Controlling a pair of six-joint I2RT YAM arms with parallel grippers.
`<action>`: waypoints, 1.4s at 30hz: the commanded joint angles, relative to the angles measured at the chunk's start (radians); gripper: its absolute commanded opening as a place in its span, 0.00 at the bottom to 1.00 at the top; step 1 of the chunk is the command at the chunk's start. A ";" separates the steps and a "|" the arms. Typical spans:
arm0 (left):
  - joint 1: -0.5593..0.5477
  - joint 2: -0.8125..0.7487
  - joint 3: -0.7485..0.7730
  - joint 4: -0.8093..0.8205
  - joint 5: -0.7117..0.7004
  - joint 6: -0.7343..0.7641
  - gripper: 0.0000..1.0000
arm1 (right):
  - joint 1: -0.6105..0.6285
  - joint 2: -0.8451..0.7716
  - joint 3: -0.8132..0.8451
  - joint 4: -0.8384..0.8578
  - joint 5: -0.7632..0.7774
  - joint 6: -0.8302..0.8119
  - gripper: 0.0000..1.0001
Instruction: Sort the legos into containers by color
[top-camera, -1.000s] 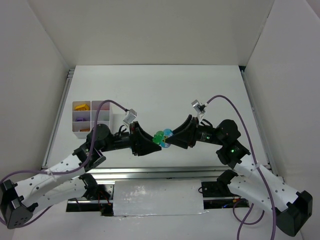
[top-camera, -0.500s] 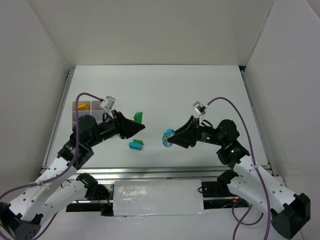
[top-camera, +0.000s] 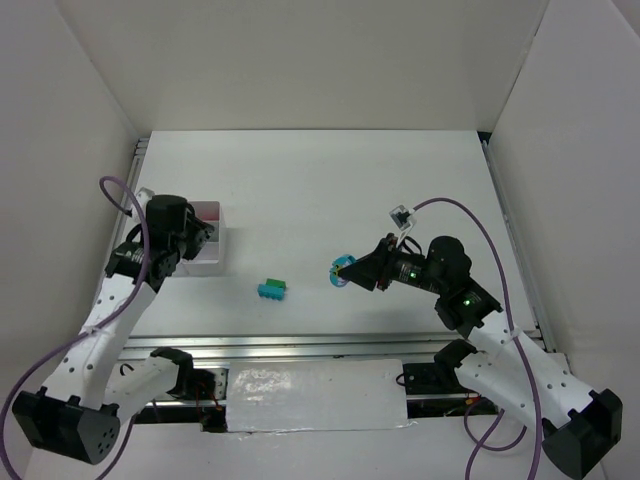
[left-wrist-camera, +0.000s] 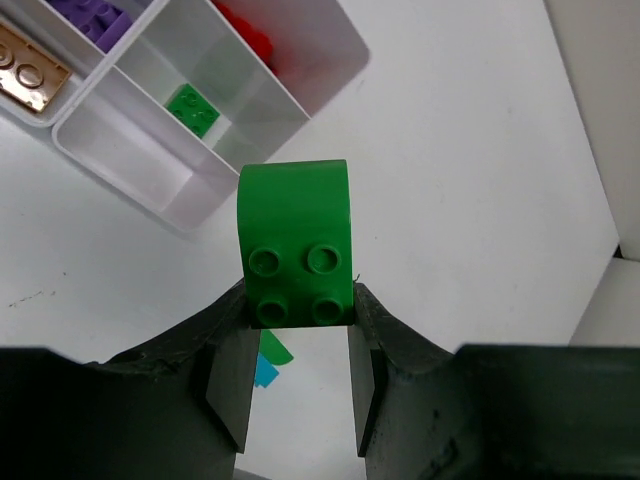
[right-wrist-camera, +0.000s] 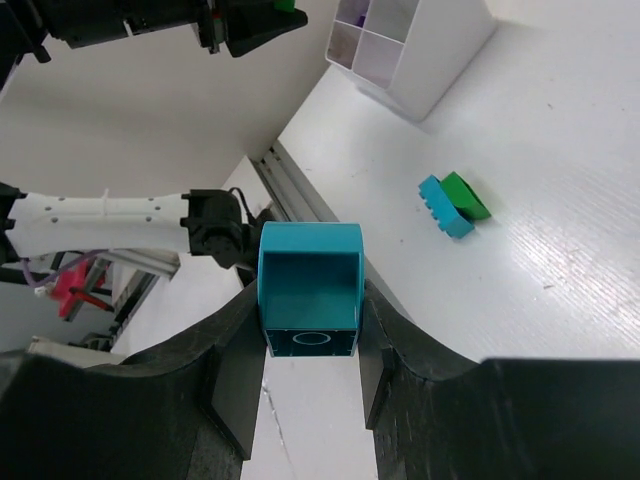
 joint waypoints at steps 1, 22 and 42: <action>0.040 0.054 -0.002 0.015 -0.026 -0.141 0.00 | -0.005 -0.003 0.052 -0.019 0.035 -0.007 0.00; 0.172 0.241 -0.131 0.329 0.148 -0.212 0.24 | -0.005 0.008 0.046 -0.047 0.023 -0.060 0.00; 0.250 0.294 -0.180 0.408 0.244 -0.186 0.63 | -0.005 0.023 0.047 -0.047 0.023 -0.061 0.00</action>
